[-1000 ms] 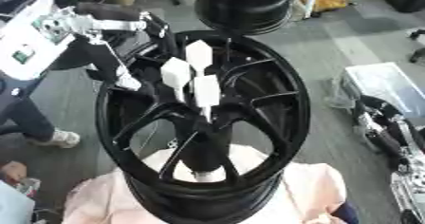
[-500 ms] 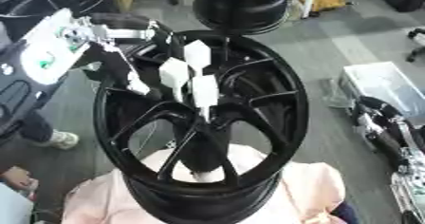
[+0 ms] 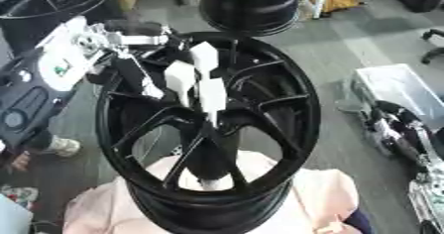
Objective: Pull the pin out of the wheel hub.
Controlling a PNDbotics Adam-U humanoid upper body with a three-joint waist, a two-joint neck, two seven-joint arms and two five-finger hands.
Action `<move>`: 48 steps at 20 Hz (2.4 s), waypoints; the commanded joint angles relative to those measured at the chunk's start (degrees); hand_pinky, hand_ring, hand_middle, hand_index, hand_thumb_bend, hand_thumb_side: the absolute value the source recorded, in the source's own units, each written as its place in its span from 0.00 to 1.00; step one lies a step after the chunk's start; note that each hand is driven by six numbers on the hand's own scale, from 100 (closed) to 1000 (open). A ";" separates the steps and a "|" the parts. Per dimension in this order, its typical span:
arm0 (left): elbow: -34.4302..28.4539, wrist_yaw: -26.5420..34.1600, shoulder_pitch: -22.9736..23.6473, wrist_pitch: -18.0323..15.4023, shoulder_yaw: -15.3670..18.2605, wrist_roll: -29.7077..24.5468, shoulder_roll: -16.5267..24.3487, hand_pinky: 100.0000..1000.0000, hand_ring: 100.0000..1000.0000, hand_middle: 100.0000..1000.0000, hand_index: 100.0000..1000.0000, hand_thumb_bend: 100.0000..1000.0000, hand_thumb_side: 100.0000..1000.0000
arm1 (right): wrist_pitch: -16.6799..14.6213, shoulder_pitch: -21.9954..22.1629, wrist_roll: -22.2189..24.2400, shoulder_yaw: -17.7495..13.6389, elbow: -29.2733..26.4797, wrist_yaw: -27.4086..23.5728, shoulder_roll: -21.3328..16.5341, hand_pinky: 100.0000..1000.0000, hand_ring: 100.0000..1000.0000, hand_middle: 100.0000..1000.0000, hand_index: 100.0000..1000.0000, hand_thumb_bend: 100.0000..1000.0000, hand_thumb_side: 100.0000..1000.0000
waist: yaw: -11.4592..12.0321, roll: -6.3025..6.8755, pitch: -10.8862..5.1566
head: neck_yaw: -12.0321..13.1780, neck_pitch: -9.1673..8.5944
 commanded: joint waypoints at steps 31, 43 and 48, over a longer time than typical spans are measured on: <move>-11.53 21.11 1.24 -1.15 17.47 -9.73 22.06 0.64 0.39 0.34 0.44 0.15 0.01 | -0.07 0.52 -0.53 -1.28 -0.08 0.17 -1.65 0.63 0.59 0.72 0.77 0.13 0.41 | 3.07 1.12 -1.40 | -1.44 -0.21; -4.01 9.17 32.18 7.57 28.42 -4.57 26.77 0.70 0.59 0.62 0.69 0.33 0.21 | -0.11 0.62 -1.44 -2.26 -0.26 -0.11 -1.24 0.63 0.59 0.72 0.77 0.13 0.42 | 4.03 0.54 -0.36 | -2.77 -0.60; -0.99 5.25 38.85 11.42 35.07 4.42 22.39 0.75 0.67 0.73 0.76 0.45 0.44 | -0.15 0.62 -1.73 -2.63 -0.21 -0.25 -1.04 0.63 0.59 0.72 0.77 0.13 0.41 | 4.11 0.18 0.02 | -3.25 -0.63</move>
